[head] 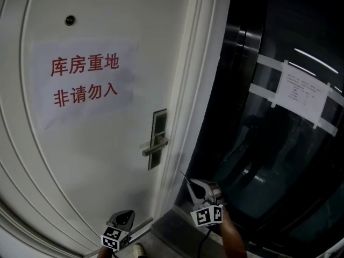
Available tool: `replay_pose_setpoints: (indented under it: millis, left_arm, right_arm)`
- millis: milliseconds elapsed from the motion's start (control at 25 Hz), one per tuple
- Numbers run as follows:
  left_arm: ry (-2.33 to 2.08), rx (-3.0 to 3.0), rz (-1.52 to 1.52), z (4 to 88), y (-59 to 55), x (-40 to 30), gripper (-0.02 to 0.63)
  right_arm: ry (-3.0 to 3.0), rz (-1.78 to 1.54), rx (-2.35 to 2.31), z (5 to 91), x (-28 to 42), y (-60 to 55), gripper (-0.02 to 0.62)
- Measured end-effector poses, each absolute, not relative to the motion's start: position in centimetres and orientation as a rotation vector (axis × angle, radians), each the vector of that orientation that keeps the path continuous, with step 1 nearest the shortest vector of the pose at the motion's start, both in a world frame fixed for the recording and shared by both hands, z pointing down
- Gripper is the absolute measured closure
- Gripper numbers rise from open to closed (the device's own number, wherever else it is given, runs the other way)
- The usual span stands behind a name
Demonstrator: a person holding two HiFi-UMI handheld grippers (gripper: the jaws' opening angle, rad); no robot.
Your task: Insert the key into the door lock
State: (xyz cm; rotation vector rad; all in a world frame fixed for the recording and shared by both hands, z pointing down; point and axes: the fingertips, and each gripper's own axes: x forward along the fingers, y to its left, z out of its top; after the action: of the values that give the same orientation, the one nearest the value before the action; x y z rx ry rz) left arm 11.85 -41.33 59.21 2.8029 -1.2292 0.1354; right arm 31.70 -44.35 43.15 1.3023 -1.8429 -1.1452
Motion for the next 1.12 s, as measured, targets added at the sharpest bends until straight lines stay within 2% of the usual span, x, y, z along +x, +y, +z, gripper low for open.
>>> replay_pose_setpoints:
  millis: [440,1120]
  left_arm:
    - [-1.269,2.77,0.136,59.6,-44.5,10.6,0.604]
    - [-1.267,2.757,0.164,60.4,-46.9,9.4,0.604]
  right_arm:
    - [-1.667,-1.335,1.081,43.3,27.9,-51.7,0.584]
    - [-1.621,-1.381,1.02,44.4,25.7,-58.5,0.584]
